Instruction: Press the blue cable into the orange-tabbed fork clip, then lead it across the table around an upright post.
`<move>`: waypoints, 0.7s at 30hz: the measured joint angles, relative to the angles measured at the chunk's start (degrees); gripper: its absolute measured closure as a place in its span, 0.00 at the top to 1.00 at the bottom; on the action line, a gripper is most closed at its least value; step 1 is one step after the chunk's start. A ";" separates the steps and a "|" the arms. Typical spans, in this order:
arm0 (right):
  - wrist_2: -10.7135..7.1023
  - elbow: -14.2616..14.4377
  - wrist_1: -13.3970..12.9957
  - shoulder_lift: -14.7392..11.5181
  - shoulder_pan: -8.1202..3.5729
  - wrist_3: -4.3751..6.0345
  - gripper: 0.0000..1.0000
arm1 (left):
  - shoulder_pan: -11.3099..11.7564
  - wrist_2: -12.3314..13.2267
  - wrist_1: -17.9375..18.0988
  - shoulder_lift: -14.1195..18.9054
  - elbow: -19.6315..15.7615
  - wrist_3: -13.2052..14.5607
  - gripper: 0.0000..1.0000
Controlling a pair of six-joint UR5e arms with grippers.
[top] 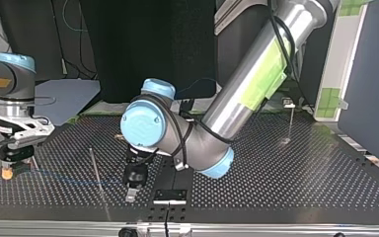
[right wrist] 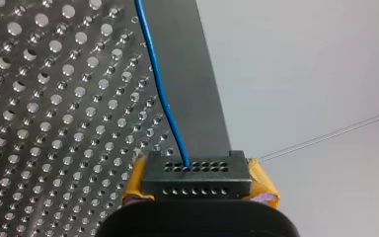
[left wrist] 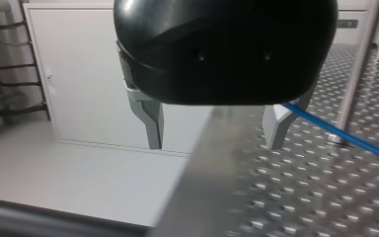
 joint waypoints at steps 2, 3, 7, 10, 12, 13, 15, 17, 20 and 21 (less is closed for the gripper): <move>-0.11 -0.32 0.00 0.38 -0.12 0.00 0.00 | 0.07 0.26 -0.02 -0.81 0.01 -0.03 1.00; -0.15 -0.41 0.00 0.48 -0.19 0.00 0.00 | 0.10 0.39 -0.03 -1.28 0.02 -0.04 1.00; -0.30 -0.58 -0.03 0.70 -0.71 0.00 0.00 | 0.19 0.75 0.04 -2.56 0.02 -0.10 1.00; -0.49 -0.63 -0.06 1.13 -1.22 -0.02 0.00 | 0.24 0.86 0.15 -3.06 -0.14 -0.15 1.00; -0.65 -0.69 -0.09 1.54 -1.47 -0.06 0.00 | 0.28 0.90 0.31 -3.19 -0.30 -0.17 1.00; -0.77 -0.71 -0.11 1.85 -1.61 -0.10 0.00 | 0.30 0.90 0.36 -3.21 -0.34 -0.17 1.00; -0.92 -0.72 -0.15 2.26 -1.79 -0.13 0.00 | 0.36 0.92 0.44 -3.24 -0.40 -0.18 1.00; -1.00 -0.74 -0.21 2.61 -1.98 -0.17 0.00 | 0.41 0.93 0.46 -3.26 -0.45 -0.21 1.00; -1.18 -0.85 -0.29 3.13 -2.21 -0.20 0.00 | 0.48 1.04 0.58 -3.30 -0.84 -0.24 1.00; -1.27 -0.86 -0.31 3.31 -2.29 -0.20 0.00 | 0.50 1.19 0.77 -3.30 -1.20 -0.25 1.00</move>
